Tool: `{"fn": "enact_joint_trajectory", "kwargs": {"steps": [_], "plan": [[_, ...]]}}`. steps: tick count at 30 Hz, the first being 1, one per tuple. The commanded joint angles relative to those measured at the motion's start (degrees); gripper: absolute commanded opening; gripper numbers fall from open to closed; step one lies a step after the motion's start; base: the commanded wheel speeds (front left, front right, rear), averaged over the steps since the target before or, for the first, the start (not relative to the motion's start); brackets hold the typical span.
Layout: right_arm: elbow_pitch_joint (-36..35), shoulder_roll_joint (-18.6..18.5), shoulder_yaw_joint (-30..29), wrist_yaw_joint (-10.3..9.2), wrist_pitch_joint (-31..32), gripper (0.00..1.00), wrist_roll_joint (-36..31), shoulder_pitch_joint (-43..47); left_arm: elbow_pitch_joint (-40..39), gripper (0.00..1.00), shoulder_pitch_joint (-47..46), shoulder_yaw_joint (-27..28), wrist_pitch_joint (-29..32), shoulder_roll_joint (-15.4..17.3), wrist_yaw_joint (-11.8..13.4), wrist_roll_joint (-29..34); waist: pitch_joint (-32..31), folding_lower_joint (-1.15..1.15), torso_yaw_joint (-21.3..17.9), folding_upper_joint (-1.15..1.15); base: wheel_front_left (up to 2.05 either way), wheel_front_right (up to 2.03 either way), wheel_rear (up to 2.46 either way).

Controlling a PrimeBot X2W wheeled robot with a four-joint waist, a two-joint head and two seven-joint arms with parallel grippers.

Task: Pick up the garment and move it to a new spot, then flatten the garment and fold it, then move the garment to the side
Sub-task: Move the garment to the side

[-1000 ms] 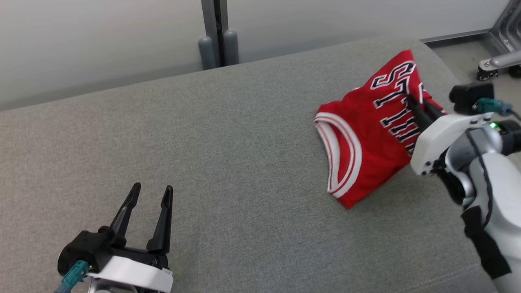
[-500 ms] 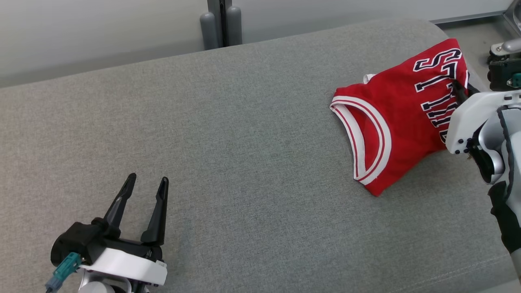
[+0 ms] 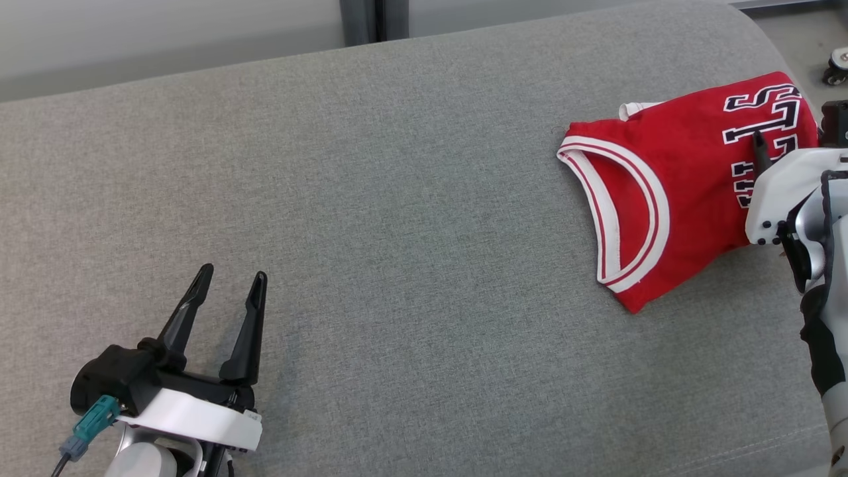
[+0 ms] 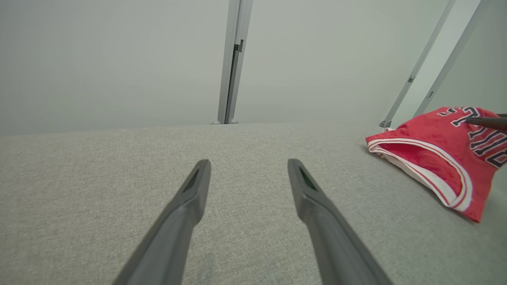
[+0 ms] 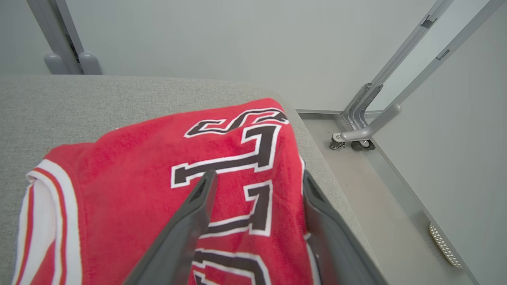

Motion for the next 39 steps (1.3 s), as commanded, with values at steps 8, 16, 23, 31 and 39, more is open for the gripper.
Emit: {"fn": "enact_joint_trajectory", "kwargs": {"steps": [8,16,23,31,39], "plan": [[-2.31,1.04,-2.12,0.00,-4.78,1.00,-5.78,-0.58,1.08,1.00,0.66,0.07,-0.21,-0.75,0.43,-0.43,-4.13,0.00,-0.18,0.00,0.00,0.00,0.00],[-9.51,3.66,2.59,0.00,-9.54,1.00,-1.38,1.30,0.89,1.00,2.61,1.05,-0.22,-2.46,1.70,0.03,-9.32,0.00,-0.24,0.00,0.00,0.00,0.00],[-19.10,3.77,8.18,-0.01,-11.28,1.00,8.37,9.89,0.18,1.00,4.37,4.15,-0.23,-2.94,3.00,-0.24,-12.74,0.00,1.62,0.00,0.00,0.00,0.00],[-34.30,3.13,10.55,0.00,-12.12,1.00,15.43,26.73,-1.67,1.00,7.04,7.57,-0.23,-3.35,4.26,0.13,-15.79,0.00,5.22,0.00,0.00,0.00,0.00],[-40.48,2.55,15.07,0.00,-16.19,1.00,18.94,37.04,-1.29,1.00,8.98,9.16,-0.23,-4.21,2.72,-0.46,-16.38,0.00,7.39,0.00,0.00,0.00,0.00]]}}
